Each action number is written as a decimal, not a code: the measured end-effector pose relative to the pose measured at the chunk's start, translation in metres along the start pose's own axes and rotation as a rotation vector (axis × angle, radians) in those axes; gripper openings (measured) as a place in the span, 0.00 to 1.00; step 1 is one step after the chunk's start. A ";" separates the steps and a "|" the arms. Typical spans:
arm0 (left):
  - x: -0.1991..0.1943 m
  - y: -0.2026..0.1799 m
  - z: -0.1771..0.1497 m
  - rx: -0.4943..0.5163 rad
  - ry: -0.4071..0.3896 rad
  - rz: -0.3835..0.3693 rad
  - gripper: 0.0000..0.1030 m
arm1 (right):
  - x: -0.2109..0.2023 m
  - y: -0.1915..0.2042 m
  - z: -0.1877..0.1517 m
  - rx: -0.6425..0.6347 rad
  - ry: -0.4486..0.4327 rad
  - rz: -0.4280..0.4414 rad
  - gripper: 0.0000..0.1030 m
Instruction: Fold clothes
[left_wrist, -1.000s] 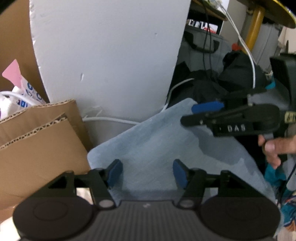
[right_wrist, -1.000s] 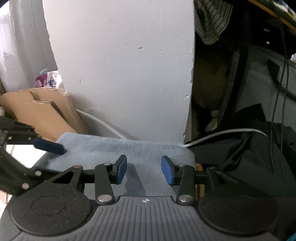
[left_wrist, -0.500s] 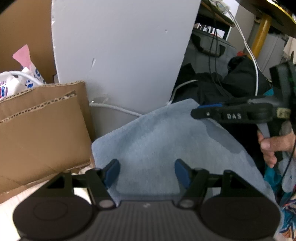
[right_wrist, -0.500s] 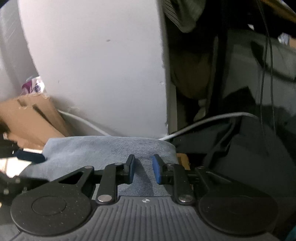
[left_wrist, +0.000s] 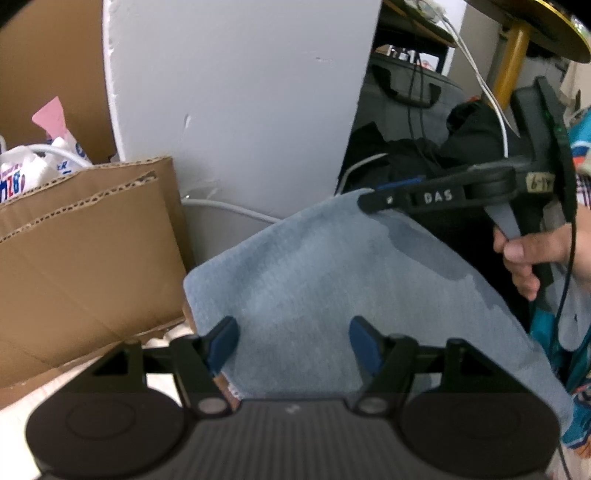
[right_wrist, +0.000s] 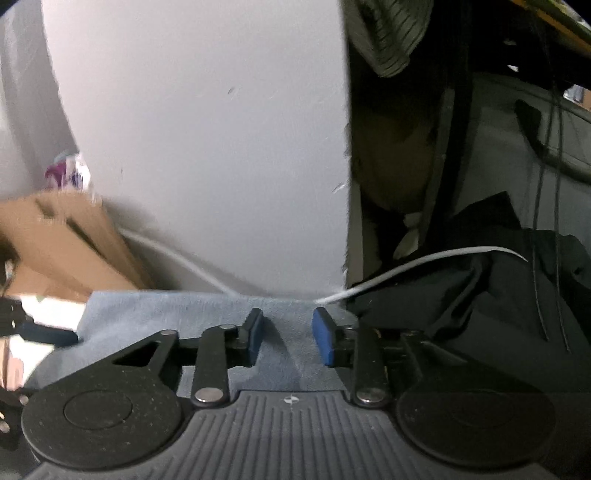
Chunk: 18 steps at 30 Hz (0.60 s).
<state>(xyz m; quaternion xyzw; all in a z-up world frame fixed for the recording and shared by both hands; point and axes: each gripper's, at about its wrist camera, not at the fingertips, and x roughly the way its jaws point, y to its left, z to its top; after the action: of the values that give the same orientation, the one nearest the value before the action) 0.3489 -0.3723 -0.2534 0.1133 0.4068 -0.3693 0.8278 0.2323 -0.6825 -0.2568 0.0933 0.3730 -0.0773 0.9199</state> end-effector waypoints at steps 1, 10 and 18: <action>0.001 0.002 -0.001 -0.012 0.000 -0.004 0.68 | 0.002 0.001 -0.002 -0.005 0.017 0.002 0.40; -0.006 0.004 -0.001 0.001 0.017 0.004 0.69 | -0.009 0.001 -0.016 0.058 0.040 0.010 0.41; -0.029 -0.008 0.001 0.029 0.002 -0.016 0.53 | -0.047 0.026 -0.039 0.029 0.038 0.111 0.41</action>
<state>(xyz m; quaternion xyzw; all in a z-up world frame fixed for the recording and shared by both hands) 0.3324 -0.3632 -0.2302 0.1224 0.4031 -0.3816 0.8228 0.1780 -0.6447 -0.2487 0.1286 0.3836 -0.0296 0.9140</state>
